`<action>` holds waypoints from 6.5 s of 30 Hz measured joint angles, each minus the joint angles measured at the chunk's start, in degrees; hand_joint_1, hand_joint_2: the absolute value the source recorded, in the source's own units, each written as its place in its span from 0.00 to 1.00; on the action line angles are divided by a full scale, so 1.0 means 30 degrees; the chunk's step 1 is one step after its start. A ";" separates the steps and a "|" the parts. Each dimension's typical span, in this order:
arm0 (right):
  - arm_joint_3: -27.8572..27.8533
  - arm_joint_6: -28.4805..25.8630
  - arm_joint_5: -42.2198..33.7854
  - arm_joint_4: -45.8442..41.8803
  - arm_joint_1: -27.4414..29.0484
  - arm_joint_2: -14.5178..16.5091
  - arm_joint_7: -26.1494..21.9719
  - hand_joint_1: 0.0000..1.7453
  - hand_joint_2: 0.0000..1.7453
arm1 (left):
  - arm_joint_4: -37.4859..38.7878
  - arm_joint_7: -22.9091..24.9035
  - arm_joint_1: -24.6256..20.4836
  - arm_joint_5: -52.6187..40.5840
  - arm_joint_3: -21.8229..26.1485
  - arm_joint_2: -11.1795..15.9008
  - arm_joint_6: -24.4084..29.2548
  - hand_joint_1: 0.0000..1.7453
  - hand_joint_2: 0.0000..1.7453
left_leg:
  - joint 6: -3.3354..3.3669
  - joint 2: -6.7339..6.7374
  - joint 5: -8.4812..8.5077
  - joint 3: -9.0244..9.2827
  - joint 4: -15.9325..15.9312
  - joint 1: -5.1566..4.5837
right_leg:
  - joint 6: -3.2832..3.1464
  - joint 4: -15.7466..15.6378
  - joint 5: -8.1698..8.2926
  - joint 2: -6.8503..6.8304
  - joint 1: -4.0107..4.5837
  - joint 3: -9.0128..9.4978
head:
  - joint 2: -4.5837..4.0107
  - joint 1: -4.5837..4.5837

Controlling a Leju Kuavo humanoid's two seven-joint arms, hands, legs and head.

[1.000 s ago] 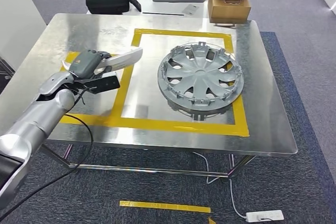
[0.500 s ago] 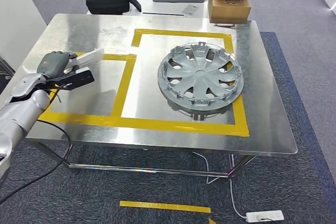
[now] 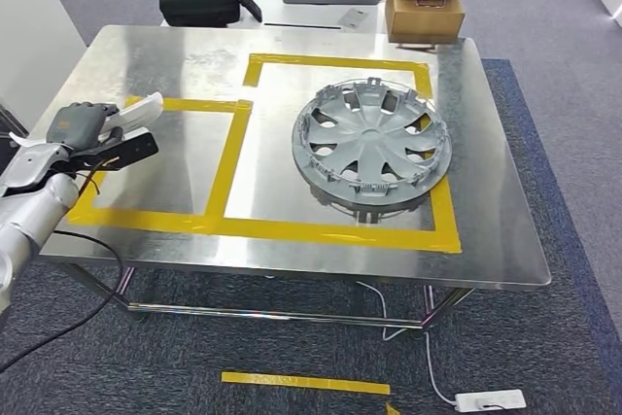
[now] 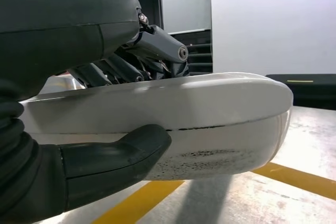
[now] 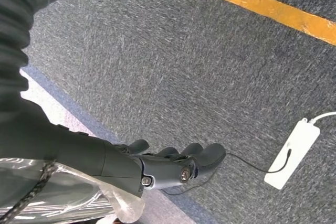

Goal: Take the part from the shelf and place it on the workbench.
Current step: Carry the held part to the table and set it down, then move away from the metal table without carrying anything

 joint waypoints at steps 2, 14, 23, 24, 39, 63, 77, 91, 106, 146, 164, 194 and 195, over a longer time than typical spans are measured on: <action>-0.0007 0.0000 0.0011 0.0000 0.0001 0.0000 0.0000 0.00 1.00 | 0.0115 0.0022 0.0000 -0.0014 0.0022 0.0000 0.0020 1.00 1.00 | 0.0000 0.0000 0.0000 0.0000 0.0000 0.0000 | 0.0000 0.0000 0.0000 0.0002 0.0000 -0.0001 | 0.0000 0.0002; -0.0282 0.0005 0.0157 0.0000 -0.0013 0.0000 -0.0007 0.00 1.00 | 0.0268 -0.0576 0.0013 -0.0003 0.0468 -0.0007 0.0364 1.00 1.00 | 0.0000 0.0000 0.0000 0.0000 0.0000 0.0000 | 0.0000 0.0000 0.0000 0.0001 0.0000 -0.0002 | 0.0000 -0.0002; -0.0297 0.0007 0.0277 0.0000 -0.0034 0.0000 -0.0020 0.00 1.00 | 0.0268 -0.1279 0.0148 0.0113 0.0747 -0.0024 0.0977 1.00 1.00 | 0.0000 0.0000 0.0000 0.0000 0.0000 0.0000 | 0.0000 0.0000 0.0000 0.0001 0.0000 -0.0002 | 0.0000 0.0000; -0.0297 0.0007 0.0315 0.0000 -0.0039 0.0000 -0.0013 0.00 1.00 | 0.0268 -0.1359 0.0178 0.0135 0.0818 -0.0038 0.1004 1.00 1.00 | 0.0000 0.0000 0.0000 0.0000 0.0000 0.0000 | 0.0000 0.0000 0.0000 0.0001 0.0000 -0.0003 | 0.0000 0.0000; -0.0475 0.0002 0.0515 -0.0007 -0.0039 0.0000 -0.0124 0.00 1.00 | 0.0268 -0.0643 0.0243 -0.0821 0.1082 -0.0222 0.1331 0.00 1.00 | -0.0001 0.0001 0.0000 0.0001 0.0002 0.0000 | 0.0000 -0.0001 0.0000 0.0001 0.0000 -0.0008 | 0.0000 -0.0002; -0.0798 0.0022 0.0840 -0.0007 0.0006 0.0007 -0.0200 0.00 1.00 | 0.0224 -0.1182 0.0270 -0.0743 0.1803 -0.0588 0.2240 0.00 0.00 | -0.0002 0.0001 0.0001 0.0001 0.0001 -0.0001 | 0.0000 -0.0001 0.0000 0.0001 -0.0001 -0.0005 | 0.0000 -0.0002; -0.0925 0.0013 0.0914 -0.0007 0.0028 0.0007 -0.0169 0.00 0.00 | 0.0224 -0.1435 0.0370 -0.0605 0.2011 -0.0656 0.2097 0.00 0.00 | -0.0002 0.0000 0.0001 0.0001 0.0000 -0.0001 | 0.0000 -0.0001 0.0000 0.0001 0.0000 -0.0003 | 0.0000 -0.0002; -0.0951 0.0029 0.0980 -0.0007 0.0031 0.0007 -0.0162 0.00 0.00 | 0.0217 -0.2046 0.0625 -0.0202 0.2379 -0.0650 0.2171 0.00 0.00 | -0.0003 0.0000 0.0001 0.0001 0.0000 -0.0001 | 0.0000 -0.0001 0.0000 0.0000 0.0000 -0.0001 | 0.0000 -0.0002; -0.1561 -0.0020 0.0658 -0.0005 0.0300 0.0007 0.0027 0.00 0.00 | -0.0087 -0.1432 0.1567 0.0717 0.4084 0.2598 0.2734 0.00 0.00 | -0.0064 0.0055 -0.0039 0.0011 -0.0010 0.0020 | -0.0057 0.0021 -0.0039 0.0103 0.0019 -0.0036 | 0.0000 -0.0006; -0.3297 -0.0699 0.0080 0.0000 0.0864 0.0078 0.0392 0.00 0.00 | 0.0690 -0.0760 1.5271 -0.0202 1.6436 0.3407 0.5437 0.00 0.00 | -0.0168 0.0027 -0.0339 0.0198 -0.0012 0.0036 | -0.0113 0.0015 -0.0360 0.0057 0.0027 -0.0055 | 0.0000 0.0002; -0.3552 -0.0809 0.0109 0.0007 0.0895 0.0355 0.0373 0.00 0.00 | 0.3172 -0.0978 1.6279 -0.0346 1.7996 -0.1805 0.4123 0.00 0.00 | -0.0127 0.0018 -0.0388 0.0290 -0.0009 -0.0012 | -0.0067 0.0001 -0.0383 0.0034 -0.0007 0.0177 | 0.0000 0.0002; -0.4054 -0.1079 0.0510 0.0007 0.0722 0.0954 -0.0323 0.00 0.00 | 0.4865 -0.3239 1.7047 -0.1069 1.7665 -1.0244 -0.5914 0.00 0.00 | -0.0065 0.0009 -0.0426 0.0362 -0.0001 -0.0056 | -0.0022 -0.0004 -0.0404 -0.0005 -0.0034 0.0347 | 0.0000 -0.0002; -0.4056 -0.1042 0.0510 0.0007 0.0721 0.0973 -0.0313 0.00 0.00 | 0.4869 -0.3190 1.7051 -0.1076 1.7617 -1.0244 -0.5939 0.00 0.00 | -0.0065 0.0008 -0.0426 0.0362 -0.0001 -0.0056 | -0.0022 -0.0004 -0.0404 -0.0005 -0.0034 0.0346 | 0.0000 -0.0002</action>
